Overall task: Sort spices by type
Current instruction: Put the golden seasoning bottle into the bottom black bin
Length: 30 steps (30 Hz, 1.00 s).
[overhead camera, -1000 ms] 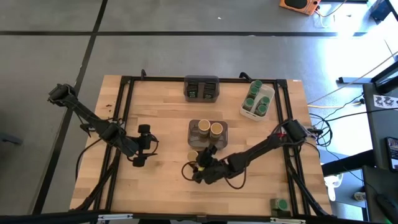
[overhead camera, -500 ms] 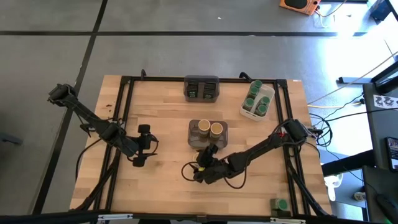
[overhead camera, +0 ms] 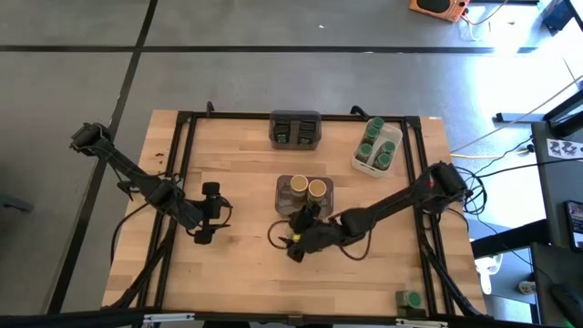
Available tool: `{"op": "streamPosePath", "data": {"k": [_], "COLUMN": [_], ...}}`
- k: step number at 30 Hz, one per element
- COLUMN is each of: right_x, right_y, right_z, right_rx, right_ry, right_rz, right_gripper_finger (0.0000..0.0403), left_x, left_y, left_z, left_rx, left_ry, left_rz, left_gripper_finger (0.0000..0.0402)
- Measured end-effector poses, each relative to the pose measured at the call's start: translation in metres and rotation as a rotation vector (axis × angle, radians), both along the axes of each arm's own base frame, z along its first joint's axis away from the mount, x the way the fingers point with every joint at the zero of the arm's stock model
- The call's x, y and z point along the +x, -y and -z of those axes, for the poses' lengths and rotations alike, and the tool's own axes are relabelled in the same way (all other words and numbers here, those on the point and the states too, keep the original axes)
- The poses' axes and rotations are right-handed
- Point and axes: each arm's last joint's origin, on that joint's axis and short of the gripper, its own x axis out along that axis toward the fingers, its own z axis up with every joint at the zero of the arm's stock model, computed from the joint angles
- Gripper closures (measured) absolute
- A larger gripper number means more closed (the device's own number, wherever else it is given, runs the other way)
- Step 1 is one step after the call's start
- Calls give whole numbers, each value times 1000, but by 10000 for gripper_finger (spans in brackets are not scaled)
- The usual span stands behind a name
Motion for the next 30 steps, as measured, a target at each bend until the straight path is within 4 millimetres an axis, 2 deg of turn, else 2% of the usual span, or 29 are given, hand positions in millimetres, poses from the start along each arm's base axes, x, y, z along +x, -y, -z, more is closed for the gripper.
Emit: {"op": "streamPosePath", "data": {"k": [5,12,22,30], "right_x": [10,9,12,24], "right_y": [13,11,10,20], "right_z": [-14,-40,-48,-59], "right_rx": [50,21,73,67], "right_ry": [-71,-170,-143,-75], "right_rz": [-6,-6,-25,-75], "right_gripper_finger": [43,42,42,42], "left_x": [0,0,0,0], "left_y": [0,0,0,0], "left_z": [0,0,0,0], "left_rx": [-1,0,-2,-4], "left_ry": [0,-2,-2,4], "left_rz": [-1,-1,-2,-2], "left_gripper_finger": [123,123,123,123]}}
